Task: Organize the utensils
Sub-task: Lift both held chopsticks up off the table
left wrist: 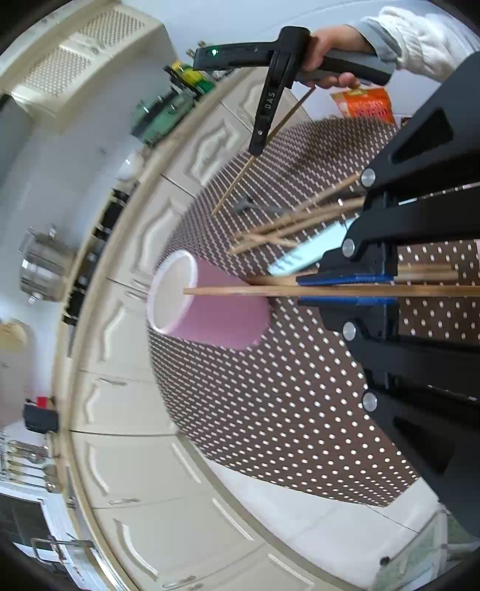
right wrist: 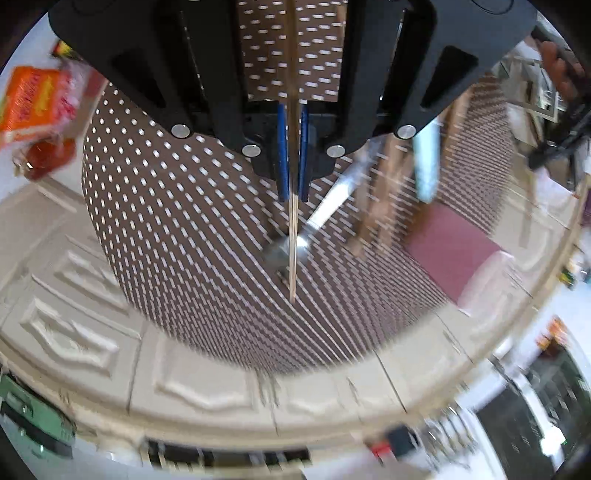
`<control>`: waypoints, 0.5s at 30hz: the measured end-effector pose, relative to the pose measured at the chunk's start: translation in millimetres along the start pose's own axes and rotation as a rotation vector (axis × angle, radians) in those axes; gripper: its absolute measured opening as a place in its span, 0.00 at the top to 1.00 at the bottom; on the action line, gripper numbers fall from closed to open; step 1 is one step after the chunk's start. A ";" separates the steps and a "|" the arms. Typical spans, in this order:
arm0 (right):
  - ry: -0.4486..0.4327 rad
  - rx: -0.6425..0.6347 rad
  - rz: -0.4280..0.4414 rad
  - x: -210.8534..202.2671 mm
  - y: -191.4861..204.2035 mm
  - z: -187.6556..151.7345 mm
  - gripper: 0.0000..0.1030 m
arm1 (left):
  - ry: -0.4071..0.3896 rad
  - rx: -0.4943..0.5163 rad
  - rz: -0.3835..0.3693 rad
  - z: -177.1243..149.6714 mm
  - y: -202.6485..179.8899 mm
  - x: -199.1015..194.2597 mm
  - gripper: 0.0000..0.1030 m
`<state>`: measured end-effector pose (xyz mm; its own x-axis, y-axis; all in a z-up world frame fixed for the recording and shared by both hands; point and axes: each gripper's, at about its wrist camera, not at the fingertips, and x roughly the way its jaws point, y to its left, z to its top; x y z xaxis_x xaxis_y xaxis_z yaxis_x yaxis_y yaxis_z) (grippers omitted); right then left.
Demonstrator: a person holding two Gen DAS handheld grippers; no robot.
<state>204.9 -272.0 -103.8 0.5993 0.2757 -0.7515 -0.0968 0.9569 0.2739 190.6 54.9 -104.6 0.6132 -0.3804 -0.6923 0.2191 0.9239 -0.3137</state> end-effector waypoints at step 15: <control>-0.142 -0.123 0.290 0.5 92.7 27.7 0.94 | -0.207 0.033 -0.057 68.8 -21.5 -7.4 0.95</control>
<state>218.2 -185.6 -62.2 0.6366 0.5303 -0.5599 -0.3690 0.8470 0.3827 233.5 40.7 -48.0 0.7408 -0.4192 -0.5249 0.2806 0.9031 -0.3252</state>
